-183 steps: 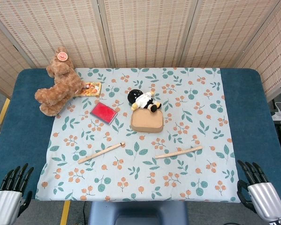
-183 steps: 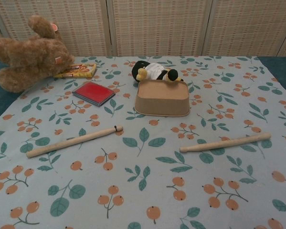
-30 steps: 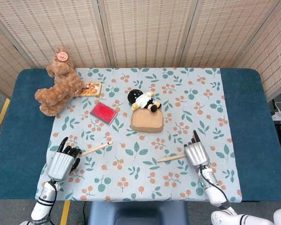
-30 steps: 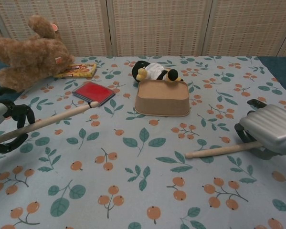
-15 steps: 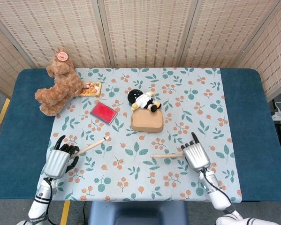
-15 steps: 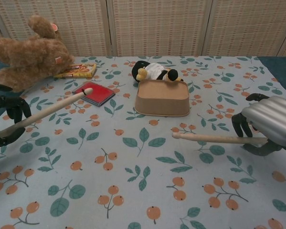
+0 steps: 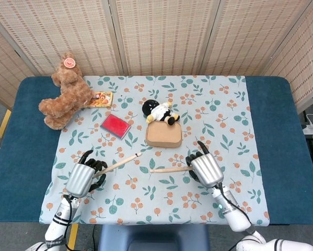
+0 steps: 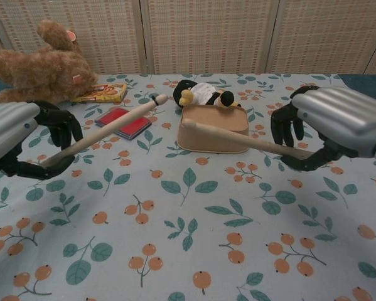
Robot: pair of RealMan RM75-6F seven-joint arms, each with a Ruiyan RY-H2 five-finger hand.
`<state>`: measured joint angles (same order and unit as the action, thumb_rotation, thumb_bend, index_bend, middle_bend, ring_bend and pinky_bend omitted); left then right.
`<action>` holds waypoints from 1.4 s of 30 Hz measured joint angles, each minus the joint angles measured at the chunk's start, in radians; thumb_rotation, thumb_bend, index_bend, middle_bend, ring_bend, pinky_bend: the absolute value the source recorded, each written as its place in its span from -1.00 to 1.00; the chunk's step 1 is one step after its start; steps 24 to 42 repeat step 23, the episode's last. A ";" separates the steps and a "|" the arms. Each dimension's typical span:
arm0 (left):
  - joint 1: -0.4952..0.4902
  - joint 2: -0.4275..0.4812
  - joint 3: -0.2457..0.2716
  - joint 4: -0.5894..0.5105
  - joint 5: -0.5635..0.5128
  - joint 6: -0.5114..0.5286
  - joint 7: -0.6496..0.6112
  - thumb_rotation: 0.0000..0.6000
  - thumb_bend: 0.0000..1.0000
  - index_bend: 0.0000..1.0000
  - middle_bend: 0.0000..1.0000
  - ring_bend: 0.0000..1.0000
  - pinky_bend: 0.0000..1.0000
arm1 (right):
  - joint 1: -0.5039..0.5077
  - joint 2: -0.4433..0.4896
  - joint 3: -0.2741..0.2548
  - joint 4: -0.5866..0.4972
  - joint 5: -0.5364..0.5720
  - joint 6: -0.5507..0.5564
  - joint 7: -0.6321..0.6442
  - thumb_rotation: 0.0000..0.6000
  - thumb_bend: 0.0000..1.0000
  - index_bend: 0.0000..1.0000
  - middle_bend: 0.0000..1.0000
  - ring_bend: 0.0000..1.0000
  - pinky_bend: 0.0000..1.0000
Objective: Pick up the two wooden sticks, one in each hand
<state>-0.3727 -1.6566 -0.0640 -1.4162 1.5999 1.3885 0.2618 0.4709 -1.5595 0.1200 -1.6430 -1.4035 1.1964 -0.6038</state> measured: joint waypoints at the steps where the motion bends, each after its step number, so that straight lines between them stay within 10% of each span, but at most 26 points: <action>1: -0.002 -0.002 -0.002 -0.017 0.000 -0.001 0.018 1.00 0.12 0.59 0.62 -0.05 -0.62 | 0.006 -0.001 0.005 -0.005 0.003 -0.004 0.001 1.00 -0.26 0.92 0.58 -0.02 -0.74; 14: 0.003 -0.074 -0.004 -0.175 -0.002 0.016 0.271 1.00 0.13 0.59 0.68 -0.02 -0.60 | 0.032 0.006 0.030 -0.067 0.060 -0.018 -0.008 1.00 -0.25 0.92 0.58 -0.02 -0.74; 42: 0.015 -0.109 -0.004 -0.171 -0.008 0.032 0.315 1.00 0.13 0.59 0.68 -0.01 -0.60 | 0.040 0.016 0.023 -0.071 0.073 -0.031 0.027 1.00 -0.24 0.92 0.58 -0.02 -0.74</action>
